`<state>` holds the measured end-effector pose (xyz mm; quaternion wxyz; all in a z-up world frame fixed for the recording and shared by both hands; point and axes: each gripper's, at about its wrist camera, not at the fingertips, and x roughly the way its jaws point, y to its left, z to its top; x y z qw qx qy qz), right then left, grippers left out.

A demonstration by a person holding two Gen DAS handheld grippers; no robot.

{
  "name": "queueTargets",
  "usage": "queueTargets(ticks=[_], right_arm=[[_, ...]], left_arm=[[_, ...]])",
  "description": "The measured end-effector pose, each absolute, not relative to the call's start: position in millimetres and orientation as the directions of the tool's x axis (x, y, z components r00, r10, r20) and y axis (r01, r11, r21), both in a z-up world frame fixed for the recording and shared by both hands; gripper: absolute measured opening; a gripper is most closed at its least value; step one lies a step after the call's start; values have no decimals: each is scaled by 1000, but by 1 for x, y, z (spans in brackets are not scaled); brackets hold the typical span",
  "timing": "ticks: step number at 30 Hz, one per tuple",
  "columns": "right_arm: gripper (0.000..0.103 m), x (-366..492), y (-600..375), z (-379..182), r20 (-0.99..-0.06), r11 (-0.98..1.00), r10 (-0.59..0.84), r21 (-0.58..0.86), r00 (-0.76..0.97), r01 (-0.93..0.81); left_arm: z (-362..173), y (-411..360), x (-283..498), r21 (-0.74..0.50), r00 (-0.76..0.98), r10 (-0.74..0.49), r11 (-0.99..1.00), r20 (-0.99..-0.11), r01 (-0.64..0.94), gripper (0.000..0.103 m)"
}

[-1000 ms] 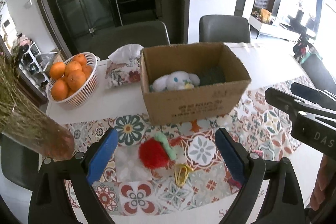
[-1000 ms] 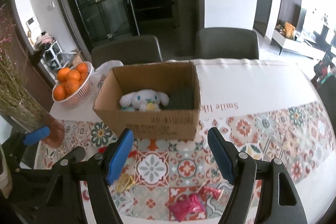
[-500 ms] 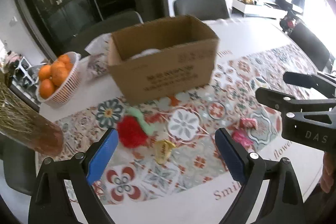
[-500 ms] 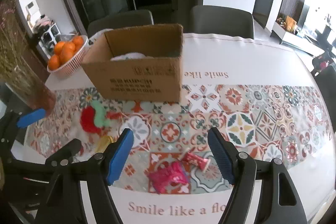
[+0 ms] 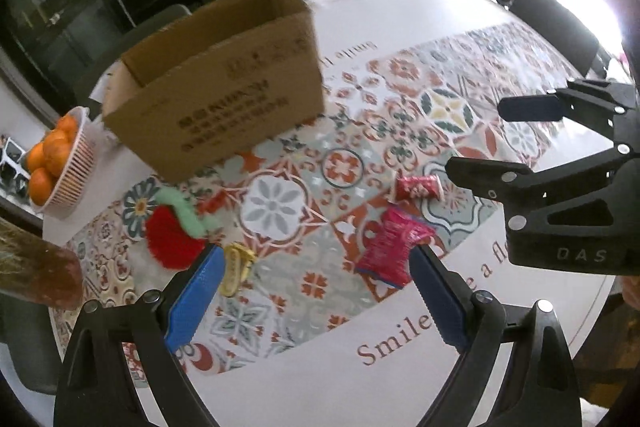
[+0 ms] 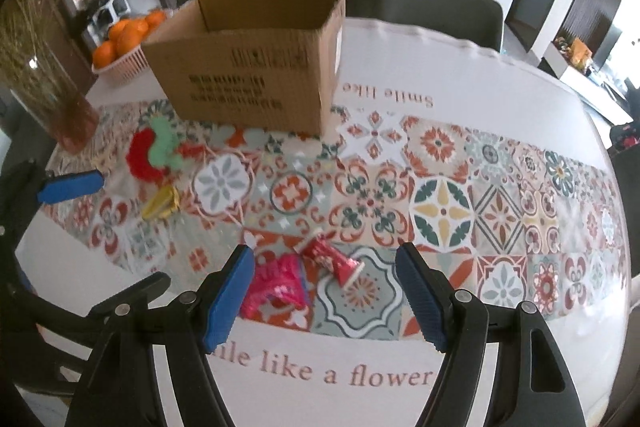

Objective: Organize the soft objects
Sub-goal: 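Withdraw both tools toward the pink packets on the runner, then grasp the pink snack packet with the left tool while the right tool grasps the red candy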

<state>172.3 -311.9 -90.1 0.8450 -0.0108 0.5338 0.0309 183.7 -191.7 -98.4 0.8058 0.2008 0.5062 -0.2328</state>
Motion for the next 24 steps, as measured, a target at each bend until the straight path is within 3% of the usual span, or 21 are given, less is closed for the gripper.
queueTargets(ticks=[24], right_arm=[[74,189,-323,-174,-975,950,72,2,211,-313]], left_arm=[[-186,-240,188,8,149,-131,724,-980,690,90]])
